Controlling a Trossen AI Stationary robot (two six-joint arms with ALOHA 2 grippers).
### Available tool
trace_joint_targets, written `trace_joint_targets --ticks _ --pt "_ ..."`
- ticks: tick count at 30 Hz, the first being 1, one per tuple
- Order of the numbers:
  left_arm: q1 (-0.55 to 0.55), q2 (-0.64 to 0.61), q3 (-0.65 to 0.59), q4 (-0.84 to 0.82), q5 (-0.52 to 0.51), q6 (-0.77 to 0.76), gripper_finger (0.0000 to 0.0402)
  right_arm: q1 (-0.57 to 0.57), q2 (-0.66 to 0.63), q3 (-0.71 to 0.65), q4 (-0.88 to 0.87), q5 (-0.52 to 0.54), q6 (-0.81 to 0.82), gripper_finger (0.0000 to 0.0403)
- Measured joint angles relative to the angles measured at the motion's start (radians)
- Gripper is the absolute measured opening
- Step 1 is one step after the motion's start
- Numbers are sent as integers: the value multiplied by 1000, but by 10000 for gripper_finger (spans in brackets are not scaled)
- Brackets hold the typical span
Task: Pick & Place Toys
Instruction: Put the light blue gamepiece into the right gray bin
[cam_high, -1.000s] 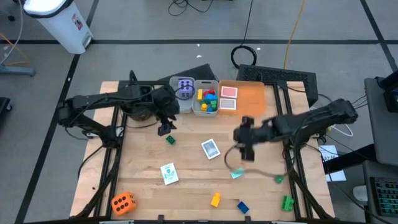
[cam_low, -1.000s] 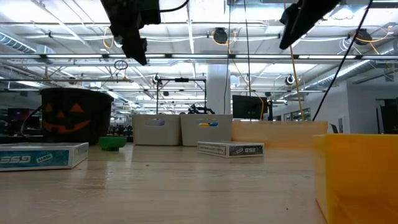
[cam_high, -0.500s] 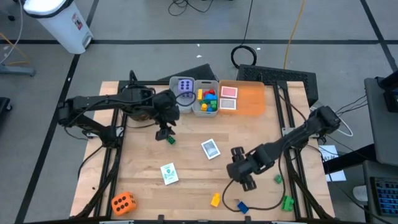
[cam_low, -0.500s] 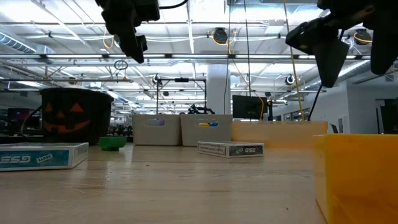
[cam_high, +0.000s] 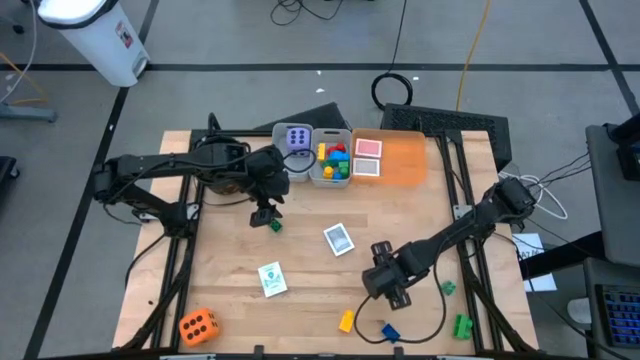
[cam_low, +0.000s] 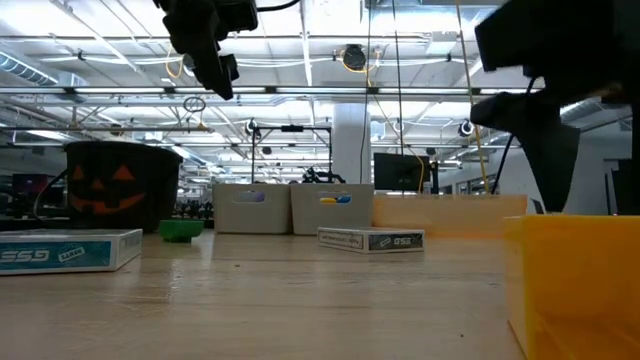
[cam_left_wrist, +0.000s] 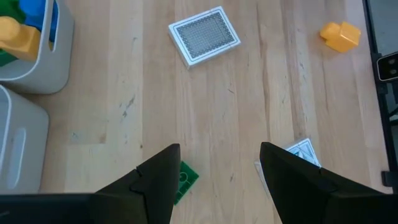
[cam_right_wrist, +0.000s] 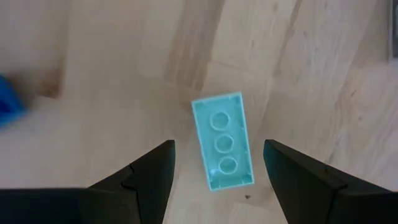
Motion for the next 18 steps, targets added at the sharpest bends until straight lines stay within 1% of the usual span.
trace_joint_targets --ticks 7,11,18 --pt "0 0 0 0 -1 -5 230 -1 -1 -81 64 -6 0 238" --pt "0 0 0 0 -1 -5 230 -3 -1 -123 129 -47 -3 238" --pt "1 0 0 3 -3 -2 230 -12 -5 -168 143 -44 26 236"
